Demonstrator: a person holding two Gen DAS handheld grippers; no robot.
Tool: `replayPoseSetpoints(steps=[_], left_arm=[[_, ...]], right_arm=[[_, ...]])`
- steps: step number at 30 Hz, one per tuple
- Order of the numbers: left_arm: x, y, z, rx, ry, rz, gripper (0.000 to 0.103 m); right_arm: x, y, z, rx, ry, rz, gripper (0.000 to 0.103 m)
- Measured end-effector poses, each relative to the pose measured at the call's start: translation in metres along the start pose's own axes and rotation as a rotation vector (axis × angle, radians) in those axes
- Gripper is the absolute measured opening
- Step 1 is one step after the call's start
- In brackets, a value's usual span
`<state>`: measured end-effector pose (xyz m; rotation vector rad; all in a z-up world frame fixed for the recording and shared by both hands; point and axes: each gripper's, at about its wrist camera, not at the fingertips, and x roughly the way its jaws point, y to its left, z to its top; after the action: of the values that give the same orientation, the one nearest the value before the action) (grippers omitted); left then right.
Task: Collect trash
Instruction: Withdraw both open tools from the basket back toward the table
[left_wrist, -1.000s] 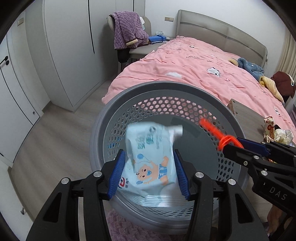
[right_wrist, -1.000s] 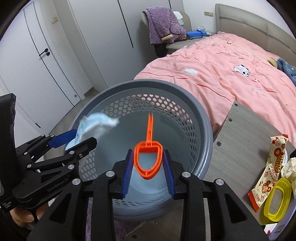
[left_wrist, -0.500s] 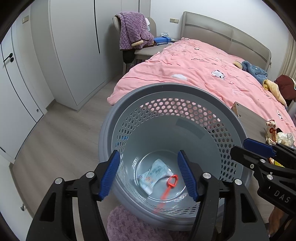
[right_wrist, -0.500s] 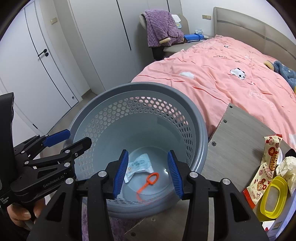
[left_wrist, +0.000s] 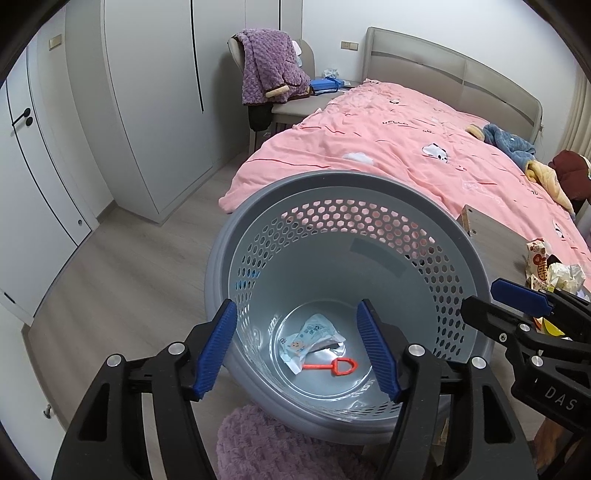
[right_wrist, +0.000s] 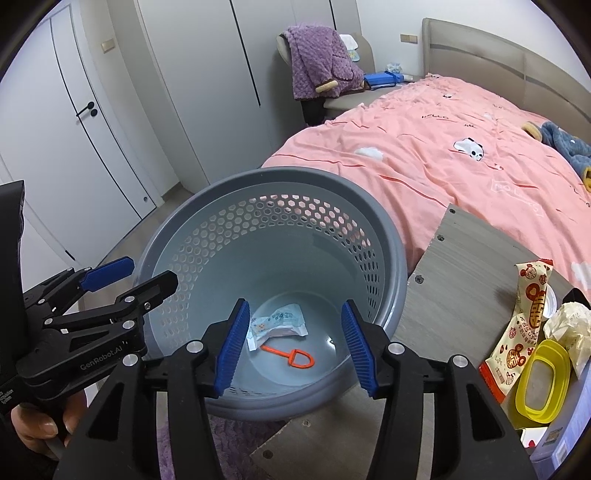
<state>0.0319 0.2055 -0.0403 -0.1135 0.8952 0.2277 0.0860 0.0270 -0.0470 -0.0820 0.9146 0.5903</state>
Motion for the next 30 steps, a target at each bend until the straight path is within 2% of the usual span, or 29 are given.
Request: replayPoseSetpoints(steps=[14,30], left_arm=[[-0.015,-0.018,-0.008,0.03,-0.012,-0.02,0.067],[-0.034,-0.073,-0.017,0.11,-0.026,-0.092,0.07]], right_arm=[[-0.026,-0.015,-0.016,0.043,-0.033,-0.03,0.057],[-0.08,-0.063,-0.05,0.152,-0.094,-0.131,0.069]])
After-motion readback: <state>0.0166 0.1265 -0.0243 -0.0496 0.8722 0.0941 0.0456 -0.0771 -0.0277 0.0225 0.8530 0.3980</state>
